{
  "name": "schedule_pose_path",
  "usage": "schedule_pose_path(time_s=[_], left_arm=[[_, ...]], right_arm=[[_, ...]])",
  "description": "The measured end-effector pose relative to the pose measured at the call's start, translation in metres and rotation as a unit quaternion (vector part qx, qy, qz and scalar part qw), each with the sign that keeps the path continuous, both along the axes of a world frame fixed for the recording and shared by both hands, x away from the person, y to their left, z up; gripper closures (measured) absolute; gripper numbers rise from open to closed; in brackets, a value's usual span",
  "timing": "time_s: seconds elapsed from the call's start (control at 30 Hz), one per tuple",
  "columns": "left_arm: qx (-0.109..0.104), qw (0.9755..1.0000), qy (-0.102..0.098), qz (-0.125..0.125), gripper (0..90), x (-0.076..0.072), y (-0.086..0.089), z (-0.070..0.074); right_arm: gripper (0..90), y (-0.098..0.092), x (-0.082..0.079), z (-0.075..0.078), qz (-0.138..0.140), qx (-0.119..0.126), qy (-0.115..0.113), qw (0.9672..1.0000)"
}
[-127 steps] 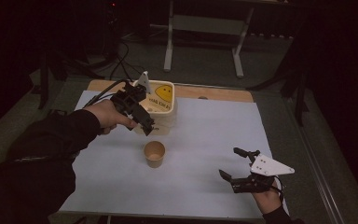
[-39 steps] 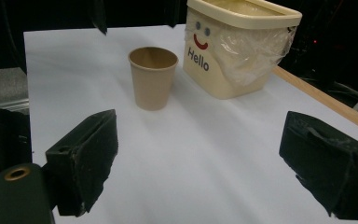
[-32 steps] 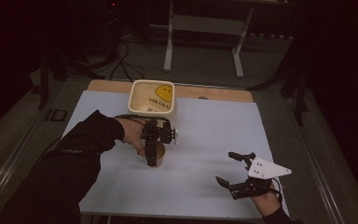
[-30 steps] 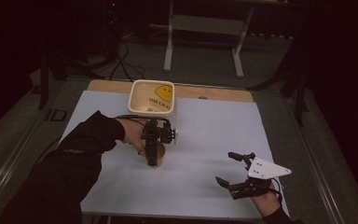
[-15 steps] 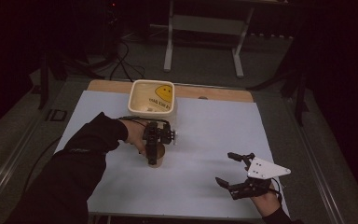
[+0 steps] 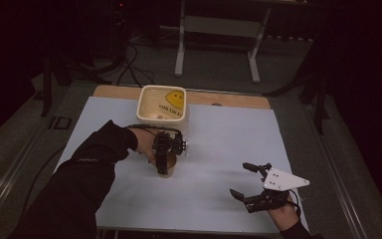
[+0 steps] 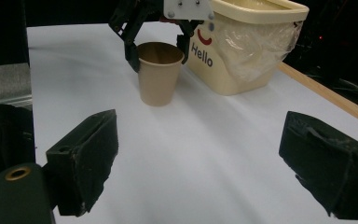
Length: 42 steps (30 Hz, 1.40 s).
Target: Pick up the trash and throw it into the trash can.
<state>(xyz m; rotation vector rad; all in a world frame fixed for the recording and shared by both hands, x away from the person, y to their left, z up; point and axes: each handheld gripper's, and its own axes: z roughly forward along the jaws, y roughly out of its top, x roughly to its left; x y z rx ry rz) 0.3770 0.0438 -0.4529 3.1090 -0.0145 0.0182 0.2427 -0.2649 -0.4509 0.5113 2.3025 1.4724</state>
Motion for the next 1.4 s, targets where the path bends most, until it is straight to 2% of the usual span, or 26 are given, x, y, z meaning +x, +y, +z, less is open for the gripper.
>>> schedule_pose_path(time_s=[0.1,0.2,0.4,0.53,0.6,0.63,0.67,0.73,0.8,0.97,1.3,1.4], left_arm=[[-0.006,1.0,0.003,-0.006,21.9,0.001,0.002,0.001],[-0.004,0.9999,0.014,-0.004,22.4,0.002,0.006,0.004],[-0.011,0.9998,0.016,0.007,23.3,0.002,0.011,0.015],[-0.016,0.9998,0.011,0.005,23.3,0.002,0.014,0.024],[-0.016,0.9998,0.011,0.005,23.3,0.002,0.014,0.024],[-0.018,0.9997,0.012,0.004,23.3,0.001,0.016,0.032],[-0.018,0.9998,0.011,-0.001,23.3,0.001,0.016,0.035],[-0.016,0.9997,0.017,0.004,23.3,0.0,0.016,0.041],[-0.023,0.9995,0.021,0.005,23.3,-0.001,0.017,0.048],[-0.023,0.9997,0.012,0.003,23.3,-0.003,0.021,0.061],[-0.024,0.9997,-0.009,0.003,23.3,-0.005,0.031,0.1],[-0.018,0.9998,-0.012,0.004,23.4,-0.005,0.032,0.11]], right_arm=[[11.7,0.0,0.0,0.0,0.0,0.001,0.0,1.0],[11.7,0.0,0.0,0.0,0.0,0.0,0.001,1.0],[11.7,0.0,0.0,0.0,-0.001,0.0,-0.001,1.0],[11.7,0.0,0.0,0.0,-0.004,-0.001,0.001,1.0],[11.7,0.0,0.0,0.0,-0.004,0.0,0.001,1.0],[11.7,0.0,0.0,0.0,-0.004,0.0,0.001,1.0],[11.7,-0.001,0.0,0.0,-0.004,0.0,0.0,1.0],[11.7,0.0,0.0,0.0,-0.004,0.0,0.001,1.0],[11.7,0.0,0.0,0.0,-0.004,0.0,0.001,1.0],[11.7,0.0,0.001,0.0,-0.004,0.0,0.001,1.0],[11.7,-0.001,0.002,-0.001,-0.007,0.002,0.002,1.0],[11.7,-0.002,0.001,-0.001,-0.007,0.001,0.002,1.0]])
